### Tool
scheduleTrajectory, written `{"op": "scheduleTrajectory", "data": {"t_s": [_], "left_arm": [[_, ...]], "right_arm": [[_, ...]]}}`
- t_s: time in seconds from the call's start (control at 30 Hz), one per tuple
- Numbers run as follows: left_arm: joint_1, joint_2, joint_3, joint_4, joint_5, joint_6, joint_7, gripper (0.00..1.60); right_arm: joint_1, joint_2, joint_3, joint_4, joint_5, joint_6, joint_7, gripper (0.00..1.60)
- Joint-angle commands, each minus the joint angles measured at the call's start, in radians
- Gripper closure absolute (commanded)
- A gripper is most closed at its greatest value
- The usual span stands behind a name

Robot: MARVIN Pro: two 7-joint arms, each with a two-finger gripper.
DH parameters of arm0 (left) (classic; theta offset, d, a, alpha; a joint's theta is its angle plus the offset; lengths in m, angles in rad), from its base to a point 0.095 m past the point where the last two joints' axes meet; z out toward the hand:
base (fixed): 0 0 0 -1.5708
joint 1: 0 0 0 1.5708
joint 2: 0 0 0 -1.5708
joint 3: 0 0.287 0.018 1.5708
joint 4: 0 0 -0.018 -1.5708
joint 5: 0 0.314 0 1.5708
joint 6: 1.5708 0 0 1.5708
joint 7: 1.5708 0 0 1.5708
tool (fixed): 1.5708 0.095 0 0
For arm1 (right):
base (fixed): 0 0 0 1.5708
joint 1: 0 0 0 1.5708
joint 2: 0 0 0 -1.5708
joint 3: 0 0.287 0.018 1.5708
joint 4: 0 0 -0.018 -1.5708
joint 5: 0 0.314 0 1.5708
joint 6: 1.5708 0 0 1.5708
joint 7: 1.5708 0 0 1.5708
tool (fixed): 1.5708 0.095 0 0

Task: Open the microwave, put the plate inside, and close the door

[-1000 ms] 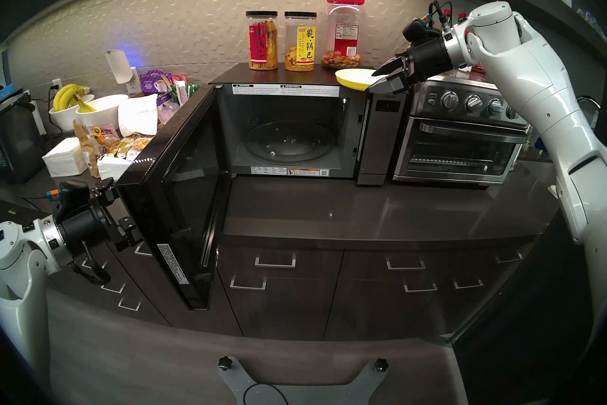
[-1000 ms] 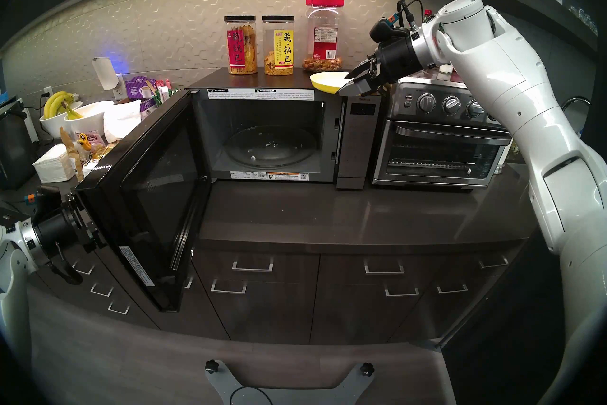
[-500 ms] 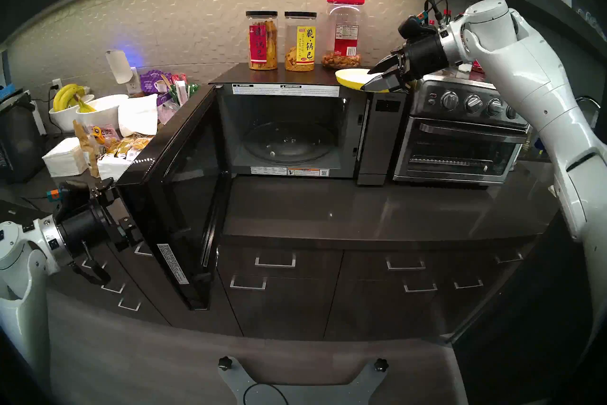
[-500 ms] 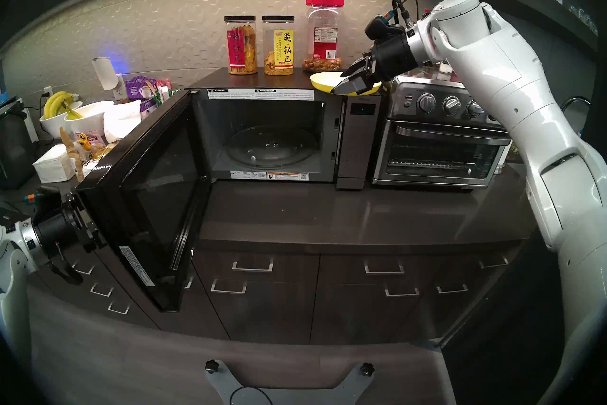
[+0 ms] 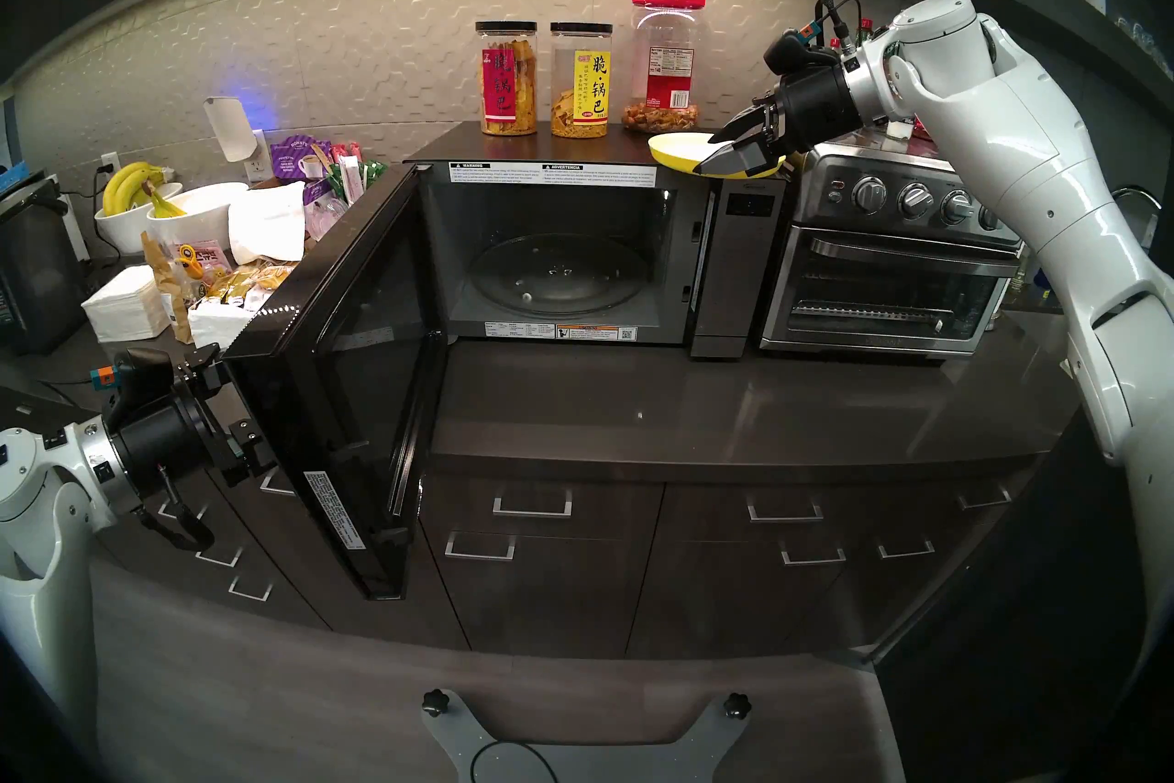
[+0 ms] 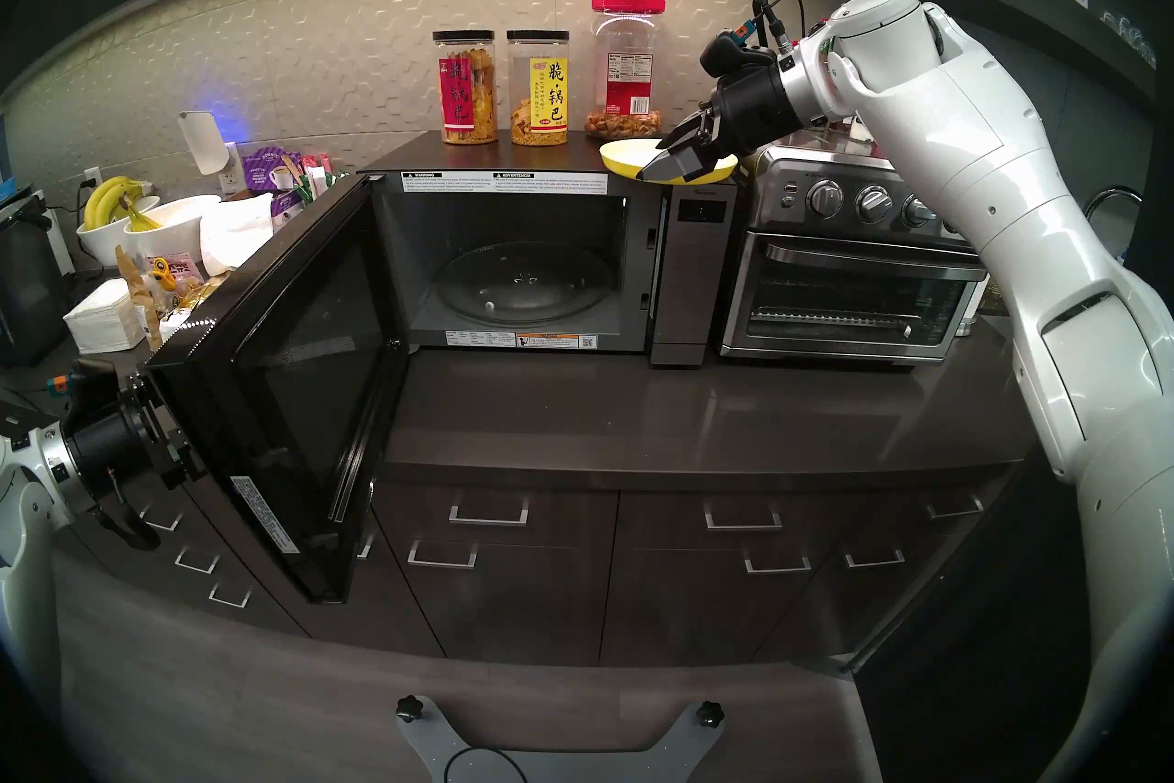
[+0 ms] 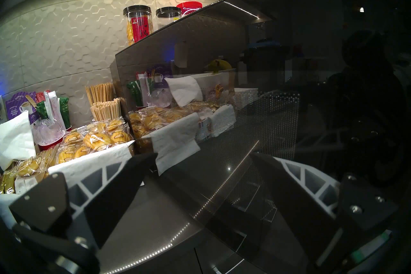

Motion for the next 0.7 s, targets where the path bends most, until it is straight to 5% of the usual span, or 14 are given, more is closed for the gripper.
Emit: {"op": "scheduleTrajectory", "data": {"t_s": [0.0, 0.67], "left_arm": [[0.001, 0.001, -0.006, -0.011, -0.001, 0.001, -0.002, 0.00], [0.000, 0.001, -0.006, -0.011, 0.000, 0.002, -0.003, 0.00]], "right_arm": [[0.032, -0.006, 0.001, 0.010, -0.005, -0.003, 0.012, 0.00], [0.035, -0.040, -0.010, 0.048, -0.044, 0.007, -0.005, 0.00]]}}
